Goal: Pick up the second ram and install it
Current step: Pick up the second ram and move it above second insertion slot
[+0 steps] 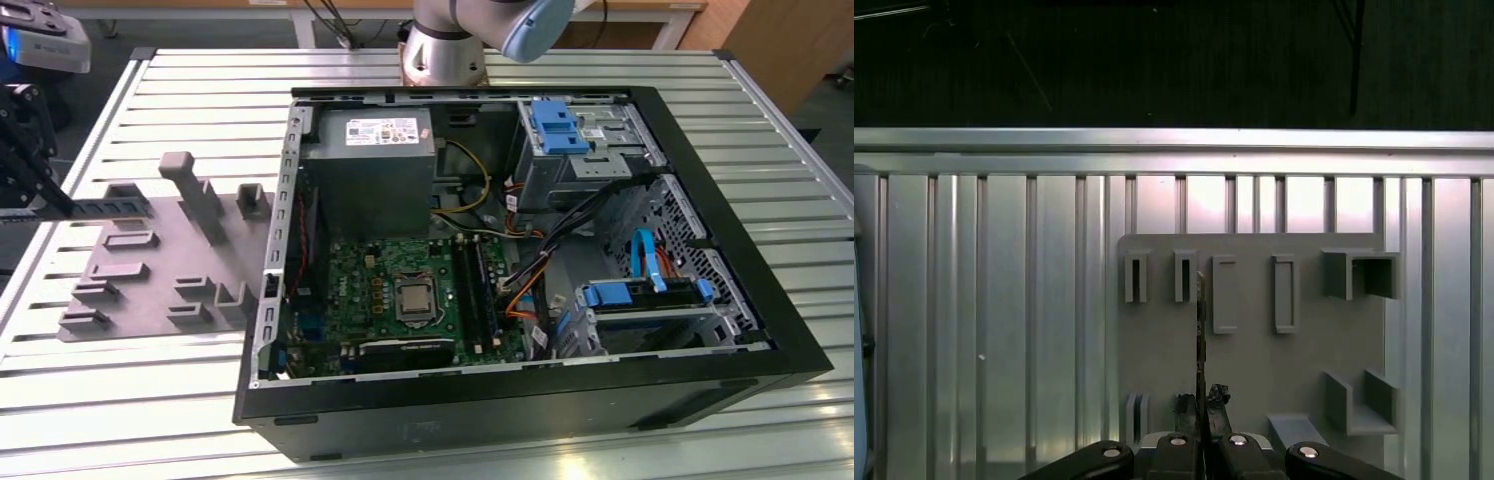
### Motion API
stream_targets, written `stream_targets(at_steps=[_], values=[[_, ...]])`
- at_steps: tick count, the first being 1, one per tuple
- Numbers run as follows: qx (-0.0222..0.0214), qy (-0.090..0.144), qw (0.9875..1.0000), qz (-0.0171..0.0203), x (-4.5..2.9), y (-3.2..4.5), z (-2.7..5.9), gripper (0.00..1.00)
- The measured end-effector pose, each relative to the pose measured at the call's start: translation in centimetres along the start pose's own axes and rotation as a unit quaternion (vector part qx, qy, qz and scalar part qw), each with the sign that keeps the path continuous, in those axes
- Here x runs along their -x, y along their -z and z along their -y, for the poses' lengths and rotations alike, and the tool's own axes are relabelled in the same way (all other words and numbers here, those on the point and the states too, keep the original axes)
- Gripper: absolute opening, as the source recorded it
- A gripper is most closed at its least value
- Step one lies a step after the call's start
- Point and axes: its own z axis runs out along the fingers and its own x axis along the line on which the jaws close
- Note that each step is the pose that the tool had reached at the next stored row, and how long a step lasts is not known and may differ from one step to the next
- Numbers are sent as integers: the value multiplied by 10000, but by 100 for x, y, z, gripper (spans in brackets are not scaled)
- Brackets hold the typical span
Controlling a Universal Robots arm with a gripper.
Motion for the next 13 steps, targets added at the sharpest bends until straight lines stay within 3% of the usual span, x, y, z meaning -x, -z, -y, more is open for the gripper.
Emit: stream_targets(at_steps=[13], values=[[0,0,10000,0,1,68,1,14]])
